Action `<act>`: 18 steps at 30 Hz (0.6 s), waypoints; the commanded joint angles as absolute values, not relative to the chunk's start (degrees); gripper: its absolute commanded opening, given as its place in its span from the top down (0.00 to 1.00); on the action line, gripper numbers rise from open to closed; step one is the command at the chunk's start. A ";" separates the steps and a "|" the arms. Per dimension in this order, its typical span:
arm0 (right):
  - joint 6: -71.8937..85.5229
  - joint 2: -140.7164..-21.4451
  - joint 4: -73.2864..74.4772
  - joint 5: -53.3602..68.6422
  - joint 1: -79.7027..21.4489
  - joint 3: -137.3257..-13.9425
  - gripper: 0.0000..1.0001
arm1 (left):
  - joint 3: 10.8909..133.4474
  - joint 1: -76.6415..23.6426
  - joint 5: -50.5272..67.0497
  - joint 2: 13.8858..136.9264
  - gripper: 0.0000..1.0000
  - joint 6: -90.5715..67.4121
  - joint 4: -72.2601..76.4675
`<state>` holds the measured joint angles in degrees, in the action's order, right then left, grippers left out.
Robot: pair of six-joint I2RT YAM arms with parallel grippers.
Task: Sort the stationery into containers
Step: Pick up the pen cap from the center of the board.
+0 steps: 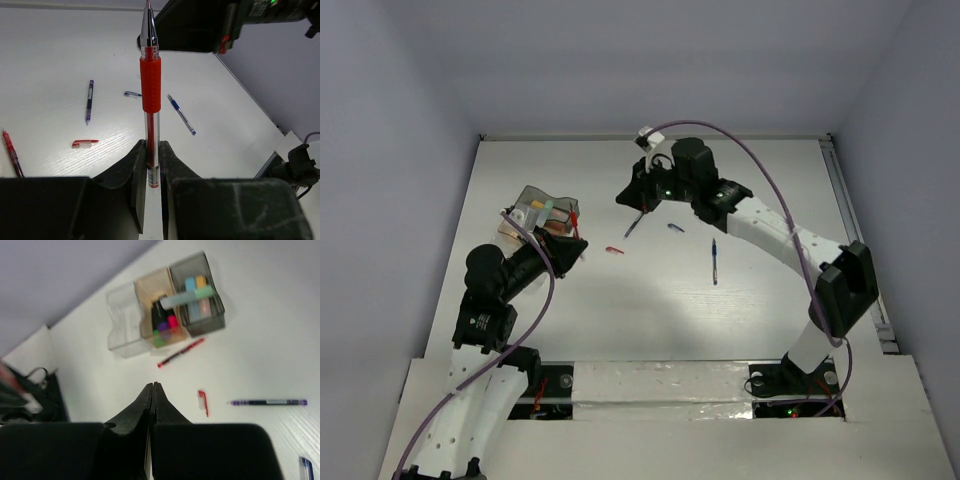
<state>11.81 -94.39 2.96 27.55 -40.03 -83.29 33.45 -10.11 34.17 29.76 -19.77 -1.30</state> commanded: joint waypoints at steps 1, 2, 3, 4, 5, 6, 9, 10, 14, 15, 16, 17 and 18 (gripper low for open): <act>7.13 -100.45 14.67 23.04 -40.69 -88.93 1.00 | 35.42 -9.93 33.05 29.00 1.00 -19.07 0.09; 5.99 -101.76 15.63 21.90 -41.30 -90.08 1.00 | 35.42 -9.93 32.70 28.83 1.00 -18.99 -1.39; 5.63 -104.56 17.91 19.45 -41.83 -91.31 1.00 | 35.42 -9.93 32.17 28.83 1.00 -19.16 -1.58; 4.84 -105.98 18.71 18.90 -41.84 -92.45 1.00 | 35.33 -9.93 31.30 28.74 1.00 -19.07 -1.84; 4.49 -107.30 19.07 18.72 -41.84 -94.11 0.98 | 35.33 -9.93 31.03 28.65 1.00 -19.07 -2.11; 4.40 -108.53 19.68 18.29 -42.36 -94.83 0.95 | 35.42 -9.93 30.59 28.57 1.00 -19.07 -2.37; 3.87 -113.10 21.08 17.76 -42.89 -97.81 0.81 | 35.77 -9.93 28.57 28.21 1.00 -18.99 -3.25; 3.69 -114.33 21.88 17.49 -42.89 -98.95 0.78 | 35.86 -9.93 26.91 28.21 1.00 -18.98 -3.60; 1.24 -122.14 26.00 12.94 -46.40 -104.93 0.66 | 36.65 -9.93 21.10 28.12 1.00 -18.81 -6.06; 1.14 -123.56 28.36 10.83 -47.10 -106.42 0.64 | 36.74 -9.93 20.31 28.04 1.00 -18.81 -6.24; 1.06 -124.97 29.26 7.94 -47.63 -109.05 0.63 | 36.91 -9.93 19.26 27.95 1.00 -18.81 -6.50; 0.79 -127.07 29.96 6.95 -48.68 -110.03 0.62 | 37.00 -9.93 18.90 27.86 1.00 -18.81 -6.76; 0.88 -127.79 30.49 6.07 -48.69 -110.74 0.62 | 37.00 -9.93 18.72 27.77 1.00 -18.90 -6.85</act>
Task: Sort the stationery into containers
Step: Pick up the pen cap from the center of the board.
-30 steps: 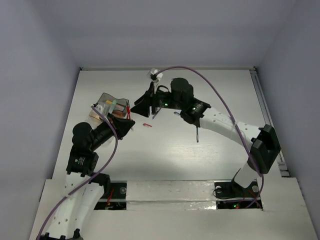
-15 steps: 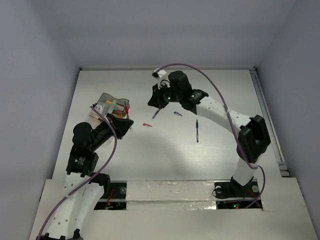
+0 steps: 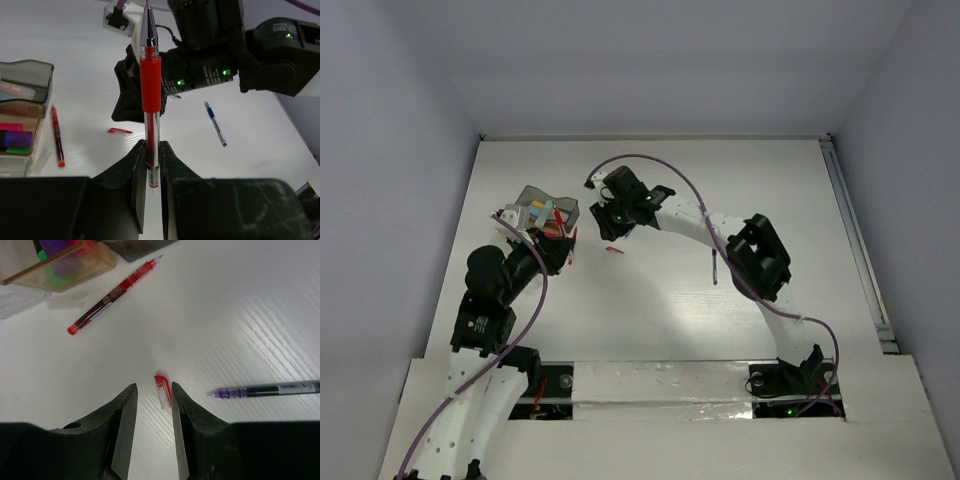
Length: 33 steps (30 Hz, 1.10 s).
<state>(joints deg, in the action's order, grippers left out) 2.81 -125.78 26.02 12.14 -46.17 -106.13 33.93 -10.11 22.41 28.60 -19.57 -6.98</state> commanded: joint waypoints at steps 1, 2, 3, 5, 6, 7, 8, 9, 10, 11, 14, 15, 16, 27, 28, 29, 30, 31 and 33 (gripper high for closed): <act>0.88 -128.49 30.50 4.50 -49.39 -111.61 0.60 | 37.09 -9.93 18.29 27.77 1.00 -18.81 -6.94; 0.79 -128.93 30.32 3.96 -49.39 -111.80 0.60 | 37.18 -9.93 18.19 27.69 1.00 -18.81 -7.12; 0.79 -129.98 30.50 2.30 -50.00 -112.06 0.59 | 37.26 -9.93 18.02 27.69 1.00 -18.81 -7.21; 0.70 -130.78 30.85 1.15 -50.01 -112.76 0.59 | 37.35 -9.93 17.32 27.51 1.00 -18.81 -7.47; 0.70 -131.13 31.11 0.71 -50.53 -112.94 0.59 | 37.35 -9.93 17.05 27.51 1.00 -18.81 -7.47; 0.70 -131.57 31.20 0.36 -50.54 -113.03 0.59 | 37.44 -9.93 16.79 27.51 1.00 -18.81 -7.56; 0.70 -131.83 31.29 0.35 -50.54 -113.11 0.59 | 37.44 -9.93 16.79 27.51 1.00 -18.72 -7.56; 0.70 -132.01 31.38 -1.48 -50.54 -113.03 0.59 | 37.44 -9.93 16.79 27.51 1.00 -18.72 -7.56; 0.70 -132.45 31.46 -2.19 -51.06 -113.03 0.59 | 37.44 -9.93 16.87 27.42 1.00 -18.72 -7.56; -1.04 -132.71 31.46 -2.81 -51.06 -113.03 0.59 | 37.44 -9.93 16.96 27.42 1.00 -18.72 -7.47; -1.32 -133.24 30.85 -4.83 -51.06 -112.24 0.59 | 37.35 -9.93 17.58 27.42 1.00 -18.72 -7.21; -1.41 -133.42 30.59 -5.09 -51.06 -111.89 0.59 | 37.35 -9.93 17.75 27.42 1.00 -18.72 -7.12; -1.58 -133.42 30.24 -5.53 -51.59 -111.62 0.59 | 37.35 -9.93 17.93 27.42 1.00 -18.72 -7.21; -1.32 -136.05 31.64 -2.55 -51.59 -112.50 0.60 | 37.35 -9.93 18.46 27.42 1.00 -18.63 -6.86; -1.23 -136.23 31.73 -2.29 -52.11 -112.41 0.61 | 37.35 -9.93 18.54 27.42 1.00 -18.63 -6.86; -1.14 -136.32 31.64 -2.20 -52.12 -112.15 0.61 | 37.35 -9.93 18.46 27.42 1.00 -18.63 -6.86; -1.06 -136.41 31.90 -2.11 -52.12 -112.15 0.64 | 37.35 -9.93 18.54 27.51 1.00 -18.63 -6.86; -0.97 -136.49 31.90 -2.28 -52.12 -111.97 0.68 | 37.35 -9.93 18.54 27.60 1.00 -18.63 -6.86; -0.62 -136.41 31.99 -2.37 -52.12 -111.62 0.80 | 37.27 -9.93 18.72 27.60 1.00 -18.63 -6.77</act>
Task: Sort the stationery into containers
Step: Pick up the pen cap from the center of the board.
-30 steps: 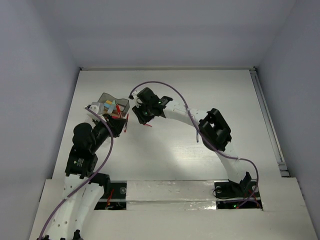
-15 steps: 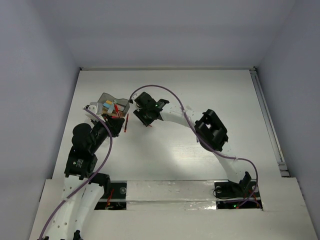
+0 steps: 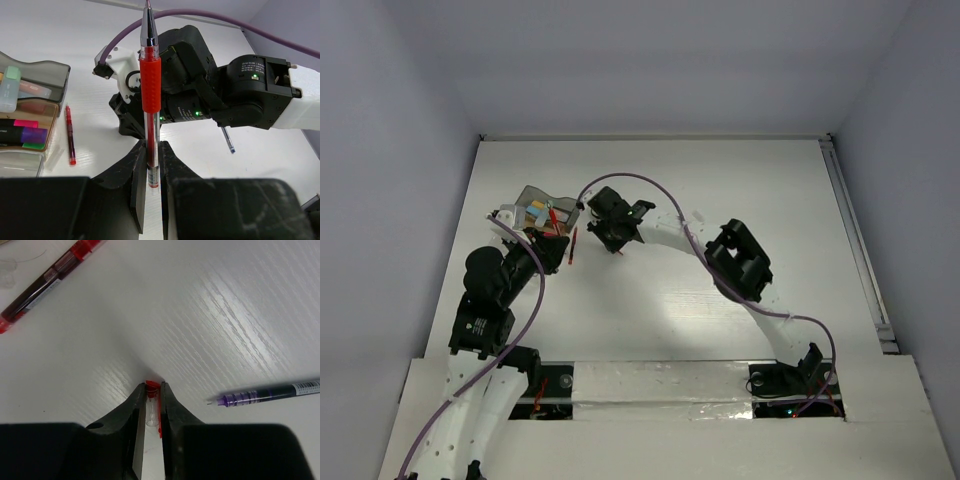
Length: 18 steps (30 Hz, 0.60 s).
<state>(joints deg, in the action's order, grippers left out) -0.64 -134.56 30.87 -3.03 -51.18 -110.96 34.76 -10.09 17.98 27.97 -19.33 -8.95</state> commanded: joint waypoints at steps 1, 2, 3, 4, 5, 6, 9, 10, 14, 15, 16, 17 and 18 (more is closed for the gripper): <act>-0.53 -136.23 31.73 -2.55 -52.12 -111.27 0.84 | 37.27 -9.93 18.98 27.60 1.00 -18.72 -6.77; -0.35 -135.53 31.47 -2.81 -52.12 -111.01 0.89 | 37.27 -9.93 18.98 27.68 1.00 -18.63 -6.68; -0.09 -134.83 29.81 -3.16 -52.12 -110.48 0.94 | 37.18 -9.93 19.16 27.69 1.00 -18.72 -6.51; 1.65 -133.95 28.75 -4.38 -52.12 -109.00 0.97 | 37.09 -9.93 19.77 27.77 1.00 -18.72 -6.42; 2.45 -132.99 27.70 -4.66 -52.12 -108.29 1.00 | 37.00 -9.93 20.12 27.77 1.00 -18.72 -6.24; 2.90 -130.80 25.68 -4.75 -52.12 -107.59 1.00 | 36.91 -9.93 20.47 27.86 1.00 -18.72 -5.98; 5.27 -124.66 21.02 -5.18 -52.12 -103.72 1.00 | 36.74 -9.93 22.06 27.95 1.00 -18.90 -5.36; 5.97 -122.63 17.35 -5.10 -51.51 -102.32 1.00 | 36.22 -9.93 22.84 28.04 1.00 -18.90 -4.84; 10.18 -109.91 5.66 -6.84 -50.98 -92.84 1.00 | 34.81 -9.93 32.23 28.74 1.00 -19.95 -0.80; 10.63 -109.86 5.63 -7.55 -50.98 -91.42 1.00 | 34.63 -9.93 33.21 28.74 1.00 -19.95 -0.44; 11.24 -105.69 1.62 -7.99 -50.98 -89.75 1.00 | 34.28 -9.93 34.96 28.91 1.00 -20.21 -0.35; 11.86 -103.56 -0.94 -7.91 -50.98 -88.08 1.00 | 33.93 -9.93 35.94 29.18 1.00 -20.39 -0.26; 13.43 -101.62 -6.36 -7.65 -50.98 -84.93 1.00 | 33.84 -9.93 36.90 29.88 1.00 -20.65 1.48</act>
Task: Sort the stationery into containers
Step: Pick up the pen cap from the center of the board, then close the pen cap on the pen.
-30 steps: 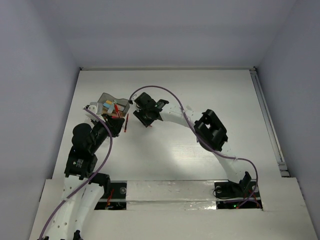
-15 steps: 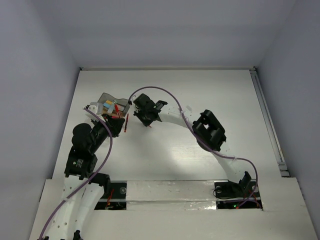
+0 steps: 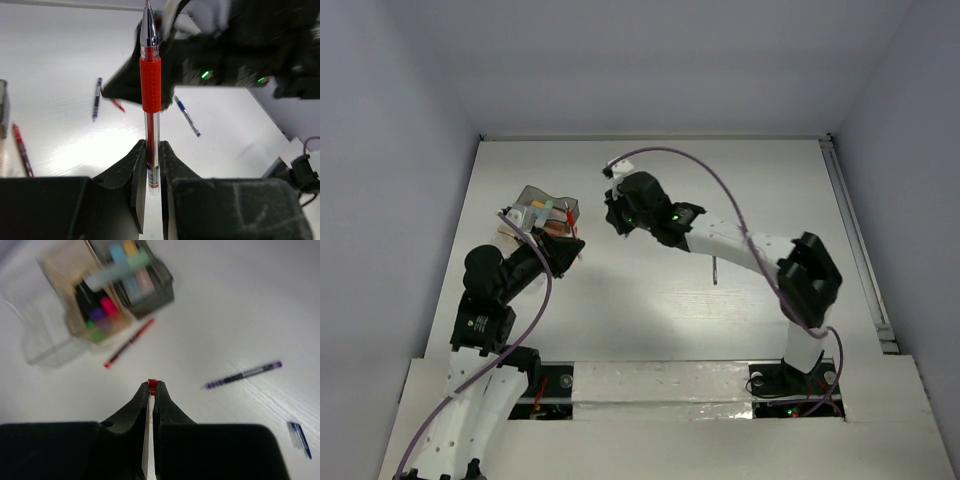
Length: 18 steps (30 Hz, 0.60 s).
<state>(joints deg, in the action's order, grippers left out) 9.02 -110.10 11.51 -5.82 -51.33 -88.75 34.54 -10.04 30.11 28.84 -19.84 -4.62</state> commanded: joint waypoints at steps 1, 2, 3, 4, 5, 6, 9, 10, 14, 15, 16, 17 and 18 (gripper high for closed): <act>14.32 -99.69 -9.11 -7.30 -50.98 -83.34 1.00 | 33.75 -9.93 37.52 30.14 1.00 -20.74 1.58; 15.28 -96.62 -11.75 -5.73 -50.98 -81.93 1.00 | 33.66 -9.93 38.31 30.41 1.00 -20.83 1.76; 17.21 -95.29 -14.39 -4.84 -50.98 -80.70 1.00 | 33.58 -9.93 38.49 30.67 1.00 -20.83 1.93; 18.27 -94.32 -19.46 -3.01 -50.98 -78.60 1.00 | 33.49 -9.93 38.76 30.76 1.00 -20.92 2.02; 19.41 -93.44 -22.03 -1.94 -50.98 -77.53 1.00 | 33.49 -9.93 38.85 30.85 1.00 -21.00 2.11; 21.51 -92.04 -26.58 -1.06 -50.98 -76.65 1.00 | 33.40 -9.93 38.85 30.85 1.00 -21.01 2.20; 25.21 -90.71 -33.02 2.54 -50.98 -74.01 1.00 | 33.22 -9.93 39.29 31.20 1.00 -21.09 2.37; 26.09 -90.62 -36.88 3.33 -50.98 -72.79 1.00 | 33.14 -9.93 39.72 31.29 1.00 -21.18 2.46; 29.87 -91.05 -43.40 5.88 -50.98 -71.64 1.00 | 32.96 -9.93 40.25 31.64 1.00 -21.36 2.81; 31.45 -91.32 -46.46 6.93 -50.98 -71.46 1.00 | 32.87 -9.93 40.43 31.73 1.00 -21.36 2.99; 31.99 -91.84 -47.36 7.64 -50.98 -71.37 1.00 | 32.78 -9.93 40.60 31.73 1.00 -21.53 3.08; 32.34 -92.02 -48.33 7.65 -51.59 -71.19 1.00 | 32.78 -9.93 40.61 31.73 1.00 -21.53 3.08; 32.17 -92.37 -49.99 7.91 -51.59 -70.76 1.00 | 32.78 -9.93 40.61 31.82 1.00 -21.53 3.08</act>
